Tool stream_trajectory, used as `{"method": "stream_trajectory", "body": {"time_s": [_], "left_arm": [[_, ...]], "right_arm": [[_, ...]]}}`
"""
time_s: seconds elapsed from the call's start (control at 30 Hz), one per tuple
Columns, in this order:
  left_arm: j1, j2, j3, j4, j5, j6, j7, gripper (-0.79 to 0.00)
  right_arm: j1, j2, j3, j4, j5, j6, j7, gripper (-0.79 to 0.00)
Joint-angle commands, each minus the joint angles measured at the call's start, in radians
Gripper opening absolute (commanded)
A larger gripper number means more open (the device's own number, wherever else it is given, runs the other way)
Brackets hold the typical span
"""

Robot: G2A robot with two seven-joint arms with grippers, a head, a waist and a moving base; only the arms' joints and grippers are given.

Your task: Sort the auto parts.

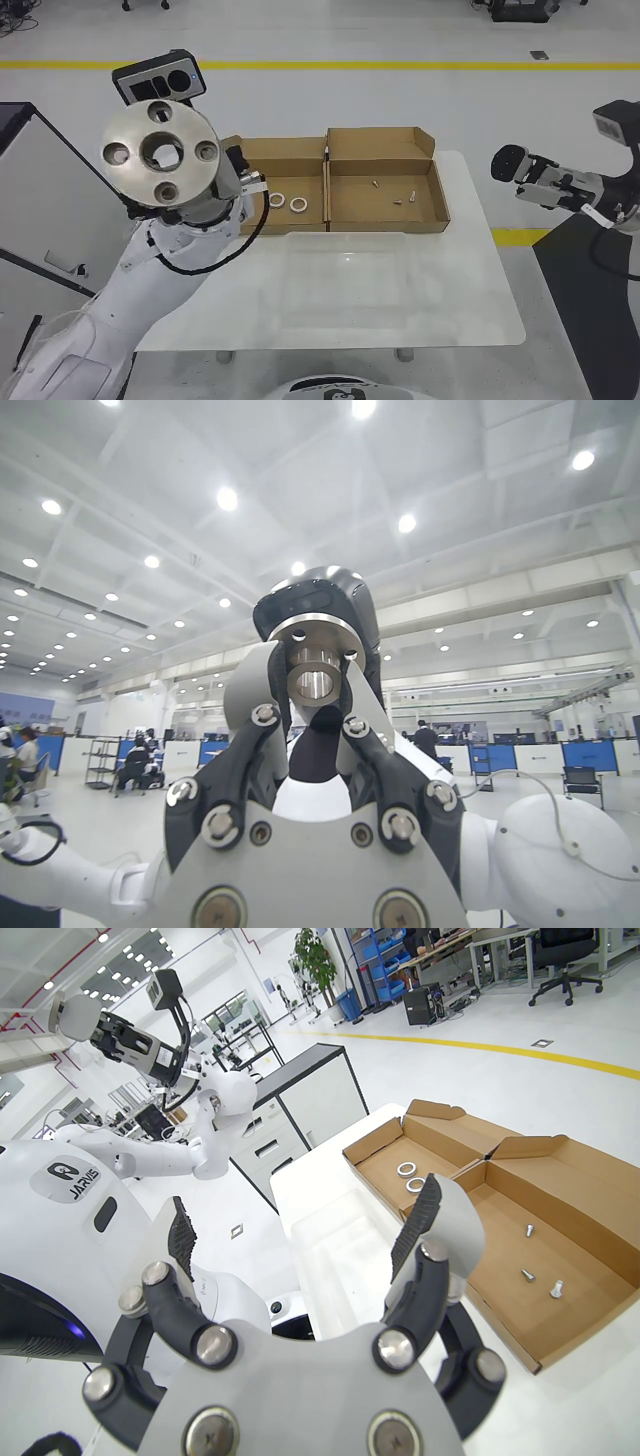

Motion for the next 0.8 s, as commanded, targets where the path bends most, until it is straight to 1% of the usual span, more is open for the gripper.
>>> {"method": "stream_trajectory", "body": {"time_s": [0.0,0.13,0.23,0.37,0.53,0.63,0.77], "left_arm": [[0.004,-0.009,0.004,-0.004,-0.027,0.003,0.000,-0.785],[0.011,-0.030,-0.002,-0.012,-0.088,0.025,-0.022,-0.785],[0.021,-0.041,-0.025,0.011,-0.067,0.057,-0.053,-0.785],[0.032,-0.050,-0.059,0.047,0.024,0.092,-0.088,-0.785],[0.041,-0.052,-0.103,0.092,0.204,0.118,-0.115,-0.785],[0.049,-0.055,-0.114,0.098,0.253,0.120,-0.115,-0.785],[0.058,-0.062,-0.111,0.087,0.232,0.125,-0.101,-0.785]], "right_arm": [[0.000,0.000,0.000,0.000,0.000,0.000,0.000,0.000],[0.000,0.000,0.000,0.000,0.000,0.000,0.000,0.000],[0.000,0.000,0.000,0.000,0.000,0.000,0.000,0.000],[0.000,0.000,0.000,0.000,0.000,0.000,0.000,0.000],[0.000,0.000,0.000,0.000,0.000,0.000,0.000,0.000],[0.000,0.000,0.000,0.000,0.000,0.000,0.000,0.000],[0.000,0.000,0.000,0.000,0.000,0.000,0.000,0.000]]}}
